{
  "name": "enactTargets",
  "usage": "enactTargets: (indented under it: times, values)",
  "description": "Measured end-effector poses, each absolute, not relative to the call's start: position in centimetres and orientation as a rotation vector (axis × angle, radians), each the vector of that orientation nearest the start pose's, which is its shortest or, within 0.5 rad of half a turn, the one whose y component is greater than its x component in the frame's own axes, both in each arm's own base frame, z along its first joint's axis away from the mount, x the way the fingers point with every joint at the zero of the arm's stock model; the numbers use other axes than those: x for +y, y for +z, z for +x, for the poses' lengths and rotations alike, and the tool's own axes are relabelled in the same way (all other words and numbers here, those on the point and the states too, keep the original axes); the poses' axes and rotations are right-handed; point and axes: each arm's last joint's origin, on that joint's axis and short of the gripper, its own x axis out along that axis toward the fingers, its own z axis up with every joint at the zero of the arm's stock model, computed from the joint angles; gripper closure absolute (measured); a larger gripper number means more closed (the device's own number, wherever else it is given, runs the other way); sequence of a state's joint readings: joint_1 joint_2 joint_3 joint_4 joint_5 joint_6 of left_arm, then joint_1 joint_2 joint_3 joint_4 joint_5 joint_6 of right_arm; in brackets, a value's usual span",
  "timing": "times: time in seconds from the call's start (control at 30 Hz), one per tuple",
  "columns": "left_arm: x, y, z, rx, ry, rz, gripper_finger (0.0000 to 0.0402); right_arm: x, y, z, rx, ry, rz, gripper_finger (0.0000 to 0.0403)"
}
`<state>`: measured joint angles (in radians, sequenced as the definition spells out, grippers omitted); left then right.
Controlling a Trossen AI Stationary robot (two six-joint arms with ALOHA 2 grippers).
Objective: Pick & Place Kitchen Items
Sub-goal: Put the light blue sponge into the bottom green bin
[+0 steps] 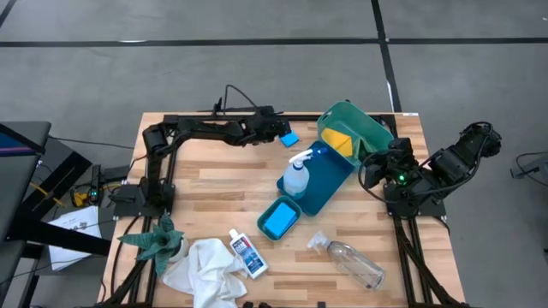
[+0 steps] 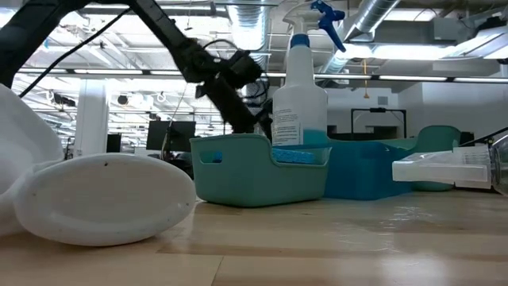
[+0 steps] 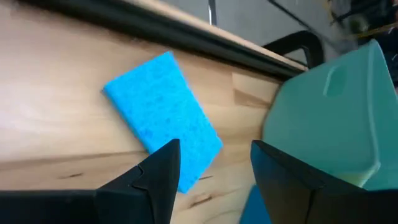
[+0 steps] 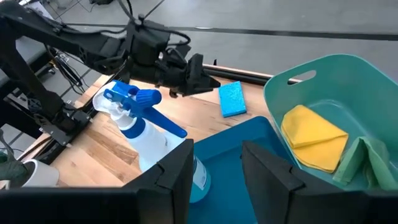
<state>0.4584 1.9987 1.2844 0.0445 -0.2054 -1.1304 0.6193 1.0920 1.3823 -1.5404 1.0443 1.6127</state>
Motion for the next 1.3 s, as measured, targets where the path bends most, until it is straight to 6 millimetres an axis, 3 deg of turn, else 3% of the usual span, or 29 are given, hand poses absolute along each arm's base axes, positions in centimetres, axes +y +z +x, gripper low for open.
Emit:
enactTargets:
  times: [0.17,0.3,0.47,0.57,0.9,1.03,1.2,1.3]
  values:
    - [19.5,17.9,38.9,0.321,1.031,-1.016,0.0211,6.2,38.7,13.0,0.32,-0.842,0.557,0.0276]
    - [19.5,17.2,39.0,0.318,1.072,-1.091,0.0211,6.2,38.7,13.0,0.322,-0.844,0.555,0.0276]
    - [19.4,14.9,39.2,0.346,1.125,-1.144,0.0211,6.2,38.7,13.0,0.331,-0.839,0.549,0.0276]
    - [19.3,15.4,39.6,0.27,1.144,-1.169,0.0211,6.2,38.7,13.0,0.343,-0.838,0.547,0.0276]
    - [18.4,15.4,40.3,0.245,1.108,-1.26,0.0211,6.2,38.5,12.8,0.387,-0.832,0.552,0.0276]
    - [18.1,15.1,40.6,0.323,1.099,-1.112,0.0214,6.2,38.5,12.8,0.392,-0.835,0.544,0.0276]
    - [17.7,16.1,40.9,0.421,1.041,-0.74,0.0224,6.2,38.5,12.7,0.433,-0.821,0.54,0.0276]
    - [18.9,17.3,41.2,0.414,0.983,-0.678,0.0232,6.2,38.4,12.7,0.445,-0.816,0.547,0.0276]
